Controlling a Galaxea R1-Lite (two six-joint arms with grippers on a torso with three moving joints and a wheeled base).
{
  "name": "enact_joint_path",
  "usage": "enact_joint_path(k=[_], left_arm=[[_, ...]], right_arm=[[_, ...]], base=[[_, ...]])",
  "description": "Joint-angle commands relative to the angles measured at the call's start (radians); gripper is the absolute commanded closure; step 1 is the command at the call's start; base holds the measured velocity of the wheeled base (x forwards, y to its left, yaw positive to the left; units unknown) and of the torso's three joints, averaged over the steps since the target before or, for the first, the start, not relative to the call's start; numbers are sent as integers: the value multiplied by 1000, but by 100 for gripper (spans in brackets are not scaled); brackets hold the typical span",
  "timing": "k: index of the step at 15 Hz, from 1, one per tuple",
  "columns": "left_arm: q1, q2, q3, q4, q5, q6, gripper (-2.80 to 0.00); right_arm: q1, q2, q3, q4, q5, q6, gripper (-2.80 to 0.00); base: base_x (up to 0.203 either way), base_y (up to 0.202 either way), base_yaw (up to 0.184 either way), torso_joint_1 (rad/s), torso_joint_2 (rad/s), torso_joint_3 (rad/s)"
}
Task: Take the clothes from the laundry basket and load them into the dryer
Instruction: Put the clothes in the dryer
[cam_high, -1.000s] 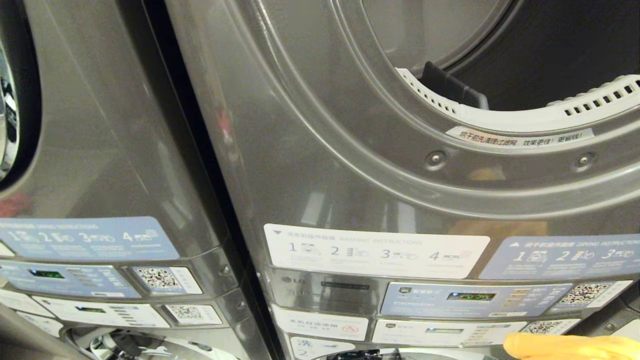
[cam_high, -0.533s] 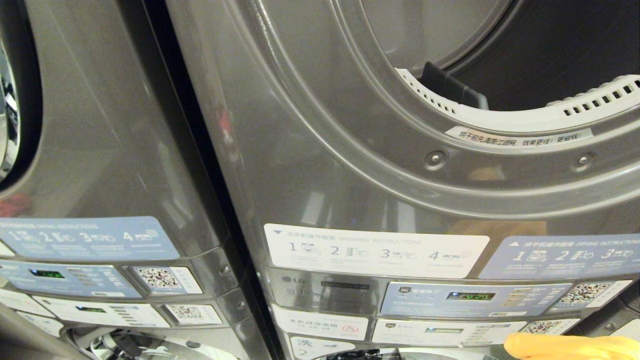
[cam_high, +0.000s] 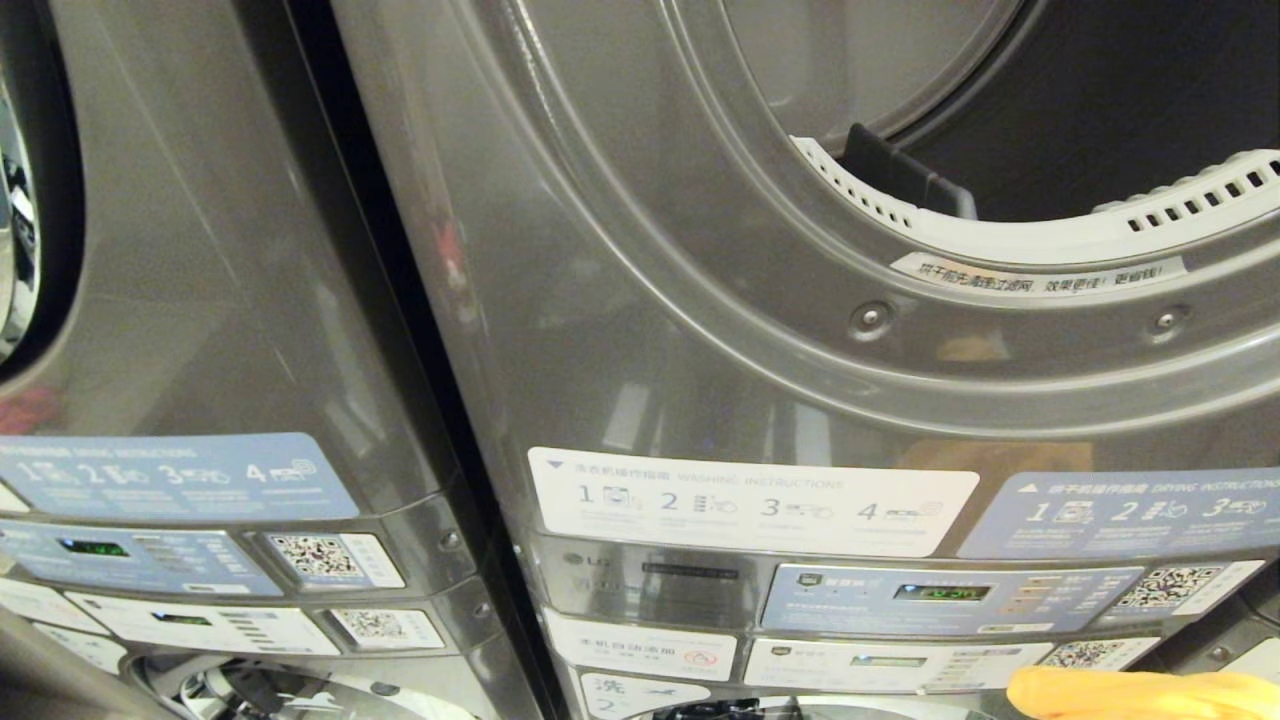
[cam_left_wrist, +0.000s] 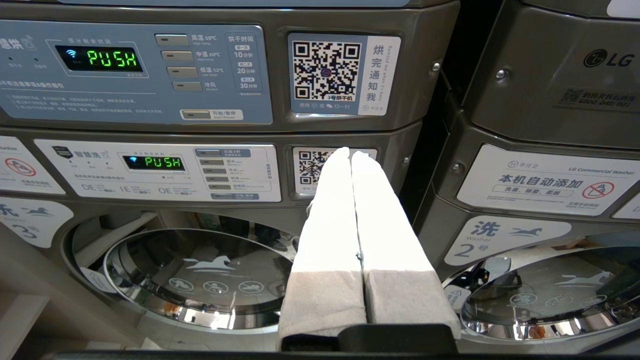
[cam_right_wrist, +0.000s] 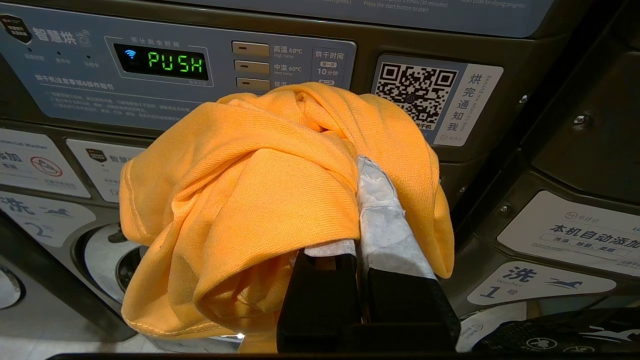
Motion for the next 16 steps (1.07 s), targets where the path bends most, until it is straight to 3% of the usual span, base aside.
enact_joint_path(k=[1,5,10,16], left_arm=[[0,-2,0,0,2,0,0],[0,-2,0,-2,0,0,0],[0,-2,0,0,0,-1,0],[0,-2,0,0,2,-1,0]], right_arm=[[0,-1,0,0,-2,0,0],[0,-1,0,-1,0,6,0],[0,-1,0,-1,0,9,0],[0,-1,-38,-33,4,-13,0]], base=[[0,0,0,0,0,0],[15,0,0,-2,-1,-1],[151,0,1,13,4,-6],[0,0,0,0,0,0]])
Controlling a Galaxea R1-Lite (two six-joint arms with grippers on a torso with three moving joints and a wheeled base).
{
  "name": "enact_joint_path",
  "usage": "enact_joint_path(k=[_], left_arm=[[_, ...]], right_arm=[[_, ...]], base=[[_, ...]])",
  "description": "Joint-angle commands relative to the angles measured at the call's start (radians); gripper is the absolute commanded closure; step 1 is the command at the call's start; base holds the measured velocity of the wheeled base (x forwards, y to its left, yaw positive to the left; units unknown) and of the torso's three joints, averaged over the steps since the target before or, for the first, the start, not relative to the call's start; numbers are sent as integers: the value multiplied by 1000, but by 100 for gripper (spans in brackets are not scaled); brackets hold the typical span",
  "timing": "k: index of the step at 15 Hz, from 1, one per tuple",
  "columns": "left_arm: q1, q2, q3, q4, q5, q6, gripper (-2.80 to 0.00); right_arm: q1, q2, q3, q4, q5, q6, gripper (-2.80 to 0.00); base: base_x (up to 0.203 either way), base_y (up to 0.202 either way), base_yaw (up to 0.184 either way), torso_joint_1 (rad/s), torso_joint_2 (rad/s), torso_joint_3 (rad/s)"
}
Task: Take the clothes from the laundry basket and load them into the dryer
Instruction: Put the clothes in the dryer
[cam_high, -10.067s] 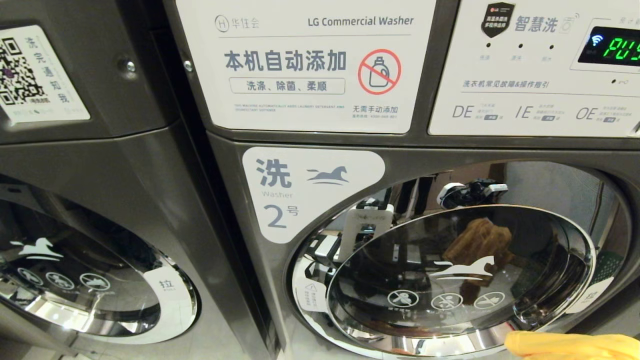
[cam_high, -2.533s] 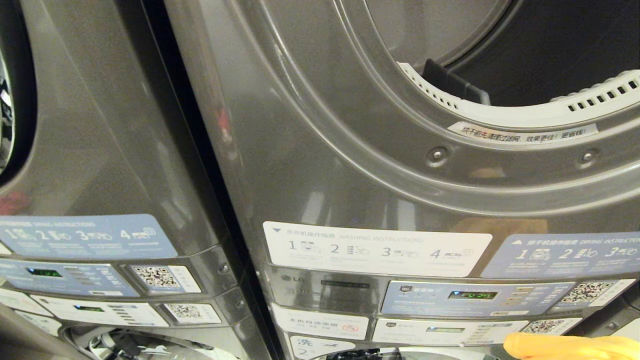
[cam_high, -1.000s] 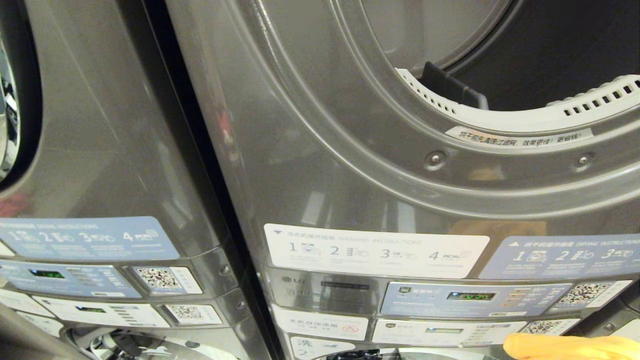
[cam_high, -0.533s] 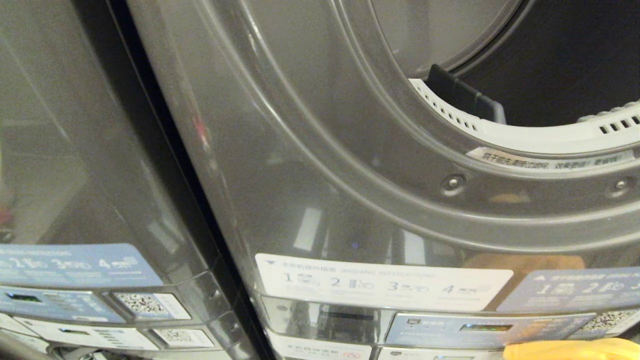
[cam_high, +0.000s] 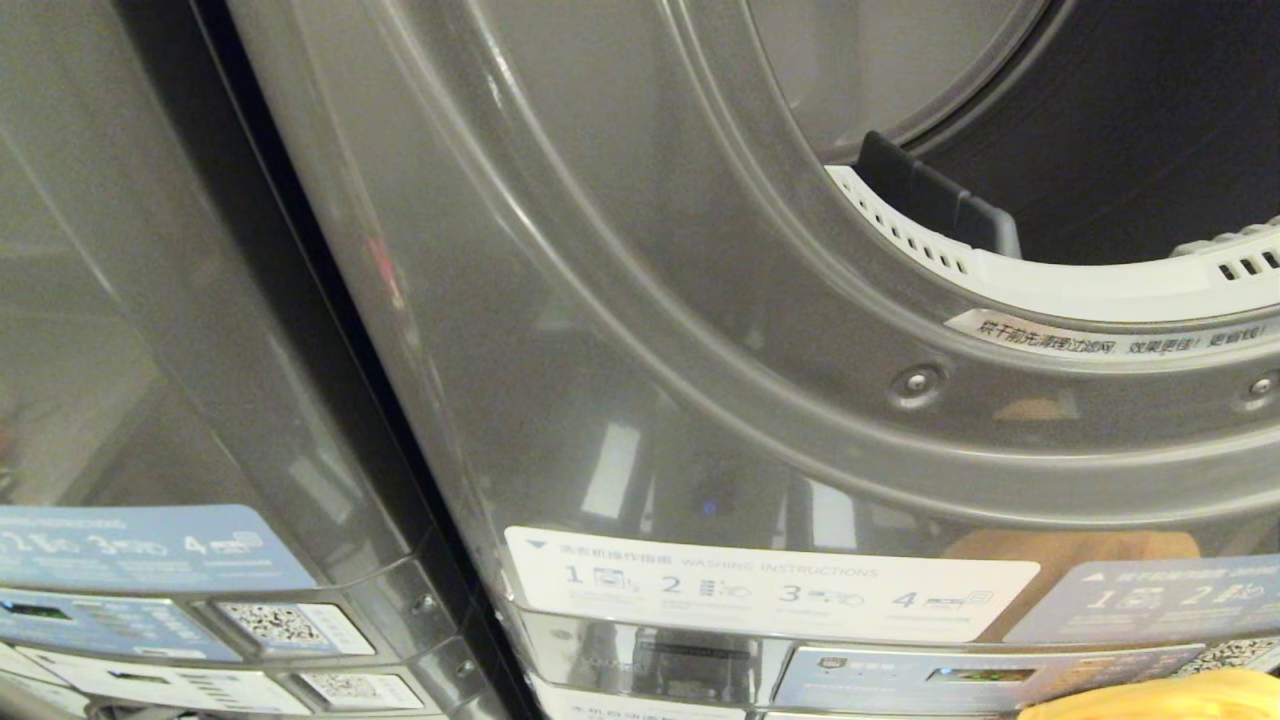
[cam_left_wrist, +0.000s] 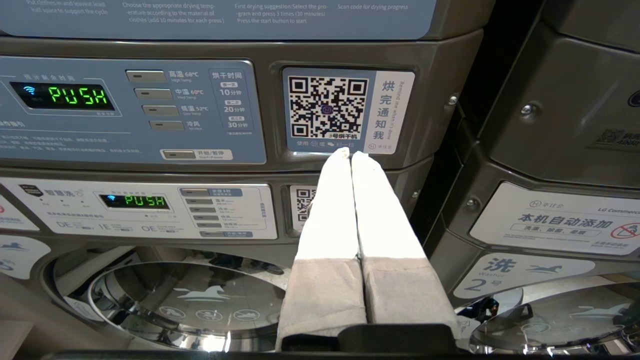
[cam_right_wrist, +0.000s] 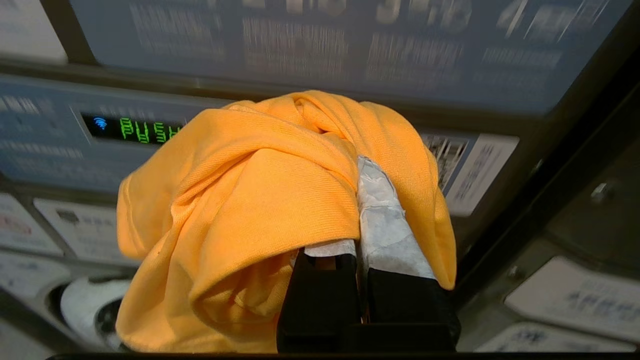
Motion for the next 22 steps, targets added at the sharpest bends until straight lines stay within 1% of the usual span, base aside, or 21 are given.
enact_joint_path(k=[1,3,6,8,9,10,11,13,16,18,20,21,22], left_arm=[[0,-2,0,-1,1,0,0],[0,-2,0,-1,0,0,0],[0,-2,0,-1,1,0,0],[0,-2,0,-1,0,0,0],[0,-2,0,-1,-1,0,0],[0,-2,0,-1,1,0,0],[0,-2,0,-1,1,0,0],[0,-2,0,-1,0,0,0],[0,-2,0,-1,-1,0,0],[0,-2,0,-1,-1,0,0],[0,0,0,-1,-1,1,0],[0,-1,-1,-1,-1,1,0],[0,-1,0,-1,-1,1,0]], right_arm=[[0,2,-76,-15,16,-26,0],[0,66,-239,1,71,-66,0],[1,323,-572,17,141,-87,0],[1,497,-801,22,239,-90,0],[1,584,-901,24,312,-90,0],[1,659,-982,26,382,-91,0],[1,719,-1044,26,433,-92,0],[3,821,-1147,24,485,-95,0],[5,964,-1259,-2,495,-101,0],[8,1073,-1311,-68,487,-104,0],[26,1195,-1407,-129,445,-106,0],[55,1255,-1468,-146,413,-113,0],[108,1313,-1533,-158,364,-134,0]], base=[[0,0,0,0,0,0],[0,0,0,0,0,0],[0,0,0,0,0,0],[0,0,0,0,0,0],[0,0,0,0,0,0],[0,0,0,0,0,0],[0,0,0,0,0,0],[0,0,0,0,0,0],[0,0,0,0,0,0],[0,0,0,0,0,0],[0,0,0,0,0,0],[0,0,0,0,0,0],[0,0,0,0,0,0]])
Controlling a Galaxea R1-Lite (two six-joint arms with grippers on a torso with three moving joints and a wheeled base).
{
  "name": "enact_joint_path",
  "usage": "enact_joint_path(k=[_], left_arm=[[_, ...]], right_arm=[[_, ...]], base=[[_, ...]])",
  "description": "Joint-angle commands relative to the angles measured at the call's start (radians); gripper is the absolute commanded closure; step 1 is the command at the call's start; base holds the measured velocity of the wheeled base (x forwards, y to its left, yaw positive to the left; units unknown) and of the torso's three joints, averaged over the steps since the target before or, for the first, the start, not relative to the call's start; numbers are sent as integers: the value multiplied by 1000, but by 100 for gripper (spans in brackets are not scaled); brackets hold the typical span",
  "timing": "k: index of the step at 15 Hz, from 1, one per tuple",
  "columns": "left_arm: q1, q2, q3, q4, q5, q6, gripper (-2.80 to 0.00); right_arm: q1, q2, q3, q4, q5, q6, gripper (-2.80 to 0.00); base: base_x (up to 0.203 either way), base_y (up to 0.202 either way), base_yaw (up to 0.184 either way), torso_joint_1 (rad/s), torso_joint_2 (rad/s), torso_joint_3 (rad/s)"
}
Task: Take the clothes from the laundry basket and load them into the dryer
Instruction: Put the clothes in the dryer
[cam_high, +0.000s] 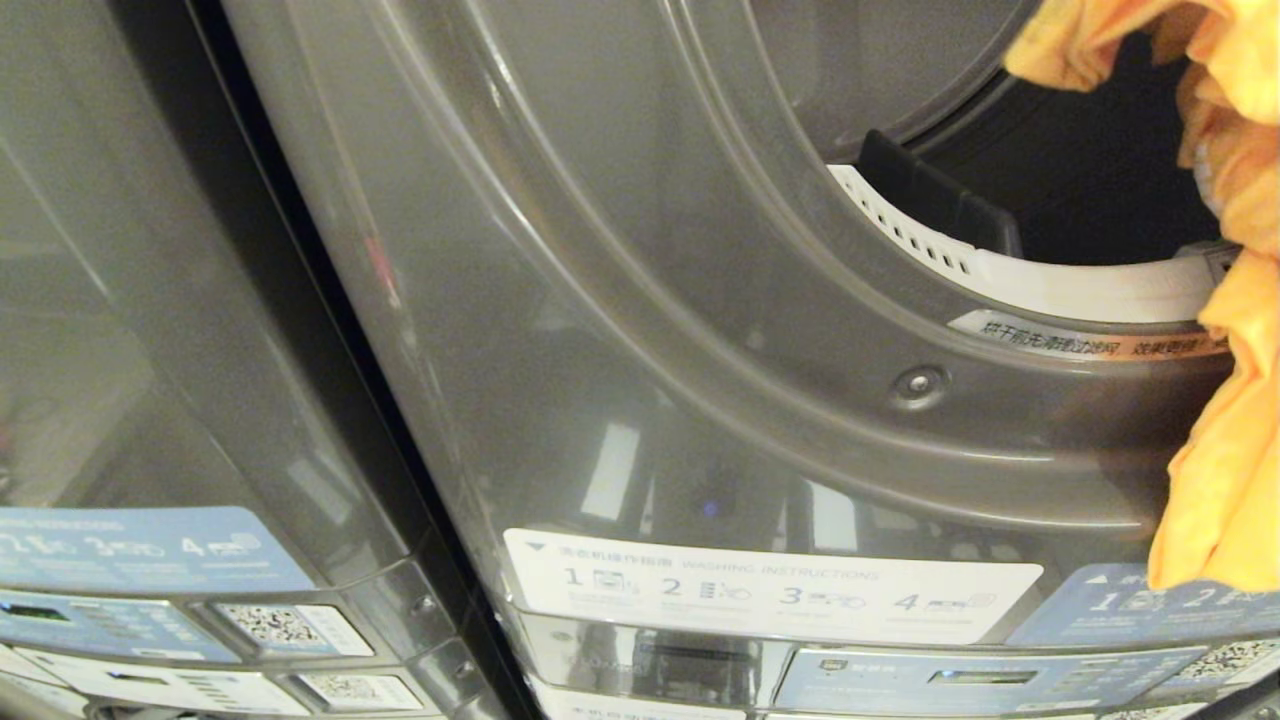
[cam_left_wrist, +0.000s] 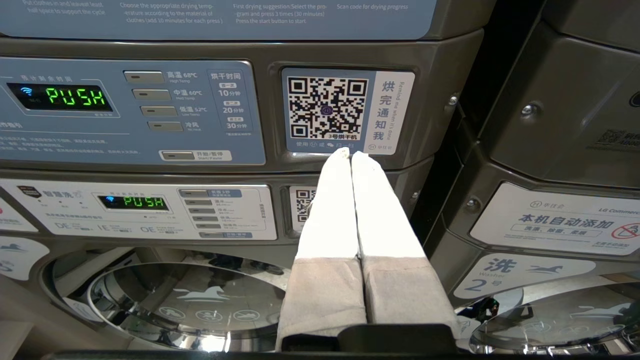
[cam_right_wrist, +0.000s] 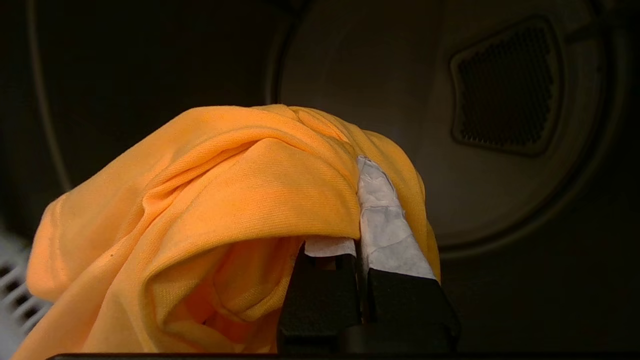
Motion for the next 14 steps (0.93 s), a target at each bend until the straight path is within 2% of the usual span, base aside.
enact_joint_path(k=[1,2,5,6,9,10,13,14], left_arm=[[0,-1,0,0,0,0,0],[0,0,0,-1,0,0,0],[0,-2,0,0,0,0,0],[0,-2,0,0,0,-1,0],[0,-2,0,0,2,-3,0],[0,-2,-1,0,2,-6,0],[0,-2,0,0,2,-6,0],[0,-2,0,0,2,-6,0]], right_arm=[[107,173,-114,-10,-76,-33,0],[177,211,-152,-13,-140,-54,0],[365,309,-221,-16,-505,-98,0],[399,349,-243,-18,-633,-103,0],[415,493,-445,-56,-879,-120,0],[414,521,-491,-93,-947,-156,0],[421,547,-488,-411,-979,-335,0],[423,552,-460,-477,-982,-396,0]], base=[[0,0,0,0,0,0],[0,0,0,0,0,0],[0,0,0,0,0,0],[0,0,0,0,0,0],[0,0,0,0,0,0],[0,0,0,0,0,0],[0,0,0,0,0,0],[0,0,0,0,0,0]])
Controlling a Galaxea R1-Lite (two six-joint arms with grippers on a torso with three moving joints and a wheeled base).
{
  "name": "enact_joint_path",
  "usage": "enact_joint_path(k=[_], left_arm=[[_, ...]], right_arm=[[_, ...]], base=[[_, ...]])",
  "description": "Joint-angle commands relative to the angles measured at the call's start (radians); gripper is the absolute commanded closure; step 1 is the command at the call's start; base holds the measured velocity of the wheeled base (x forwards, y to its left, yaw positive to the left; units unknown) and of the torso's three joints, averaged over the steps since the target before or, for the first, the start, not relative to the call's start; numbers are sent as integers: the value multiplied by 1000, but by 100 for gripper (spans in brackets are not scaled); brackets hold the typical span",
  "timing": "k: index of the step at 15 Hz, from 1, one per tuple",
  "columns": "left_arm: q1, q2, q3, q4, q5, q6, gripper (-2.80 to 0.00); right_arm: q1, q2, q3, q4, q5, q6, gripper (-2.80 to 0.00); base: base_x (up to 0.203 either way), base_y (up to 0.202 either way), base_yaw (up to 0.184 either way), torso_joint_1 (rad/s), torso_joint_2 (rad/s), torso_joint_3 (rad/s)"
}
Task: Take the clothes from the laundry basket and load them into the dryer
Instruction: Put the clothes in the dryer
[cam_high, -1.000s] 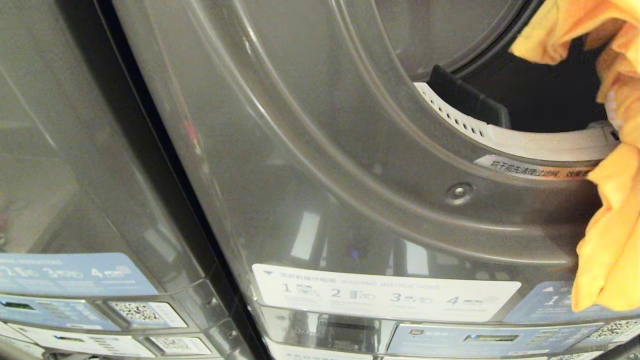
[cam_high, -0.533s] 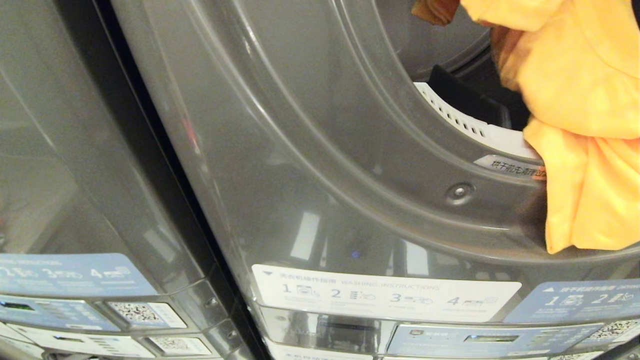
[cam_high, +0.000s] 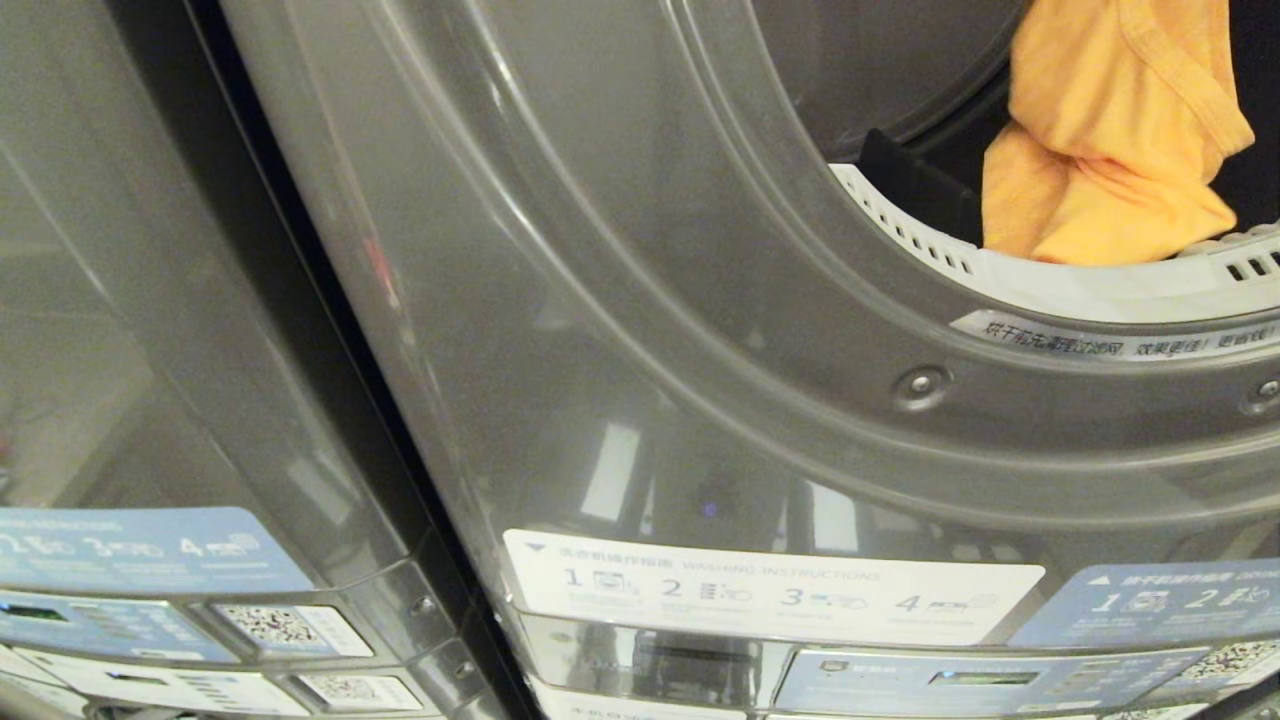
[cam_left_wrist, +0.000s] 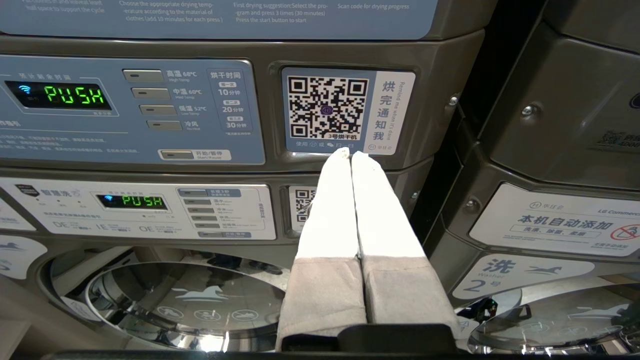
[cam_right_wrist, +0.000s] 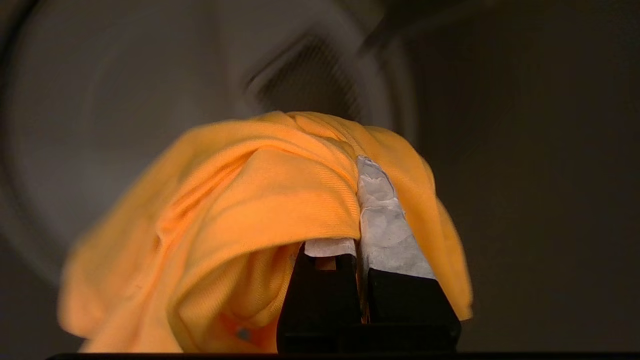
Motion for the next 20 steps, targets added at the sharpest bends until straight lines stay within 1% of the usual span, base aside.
enact_joint_path(k=[1,3,5,7,9,10,12,13,16,18,19,20], left_arm=[[0,-2,0,-1,1,-1,0],[0,-2,0,-1,1,-1,0],[0,-2,0,-1,1,-1,0],[0,-2,0,-1,1,-1,0],[0,-2,0,-1,1,-1,0],[0,-2,0,-1,1,-1,0],[0,-2,0,-1,1,-1,0],[0,-2,0,-1,1,-1,0],[0,-2,0,-1,1,-1,0],[0,-2,0,-1,1,-1,0],[0,-2,0,-1,1,-1,0],[0,-2,0,-1,1,-1,0]], right_arm=[[4,26,39,-101,-7,-66,0],[2,27,47,-94,-10,-94,0],[3,32,57,-52,-9,-91,0],[1,31,110,4,-1,-71,0],[-4,39,120,36,13,-38,0],[-4,39,121,58,11,-35,-280],[-6,16,114,170,11,-14,-280],[-6,1,108,242,11,32,-280],[-1,-42,65,524,16,227,-280],[22,-94,33,733,44,351,-280],[43,-113,30,801,64,409,-280],[58,-121,31,814,72,433,-280]], base=[[0,0,0,0,0,0],[0,0,0,0,0,0],[0,0,0,0,0,0],[0,0,0,0,0,0],[0,0,0,0,0,0],[0,0,0,0,0,0],[0,0,0,0,0,0],[0,0,0,0,0,0],[0,0,0,0,0,0],[0,0,0,0,0,0],[0,0,0,0,0,0],[0,0,0,0,0,0]])
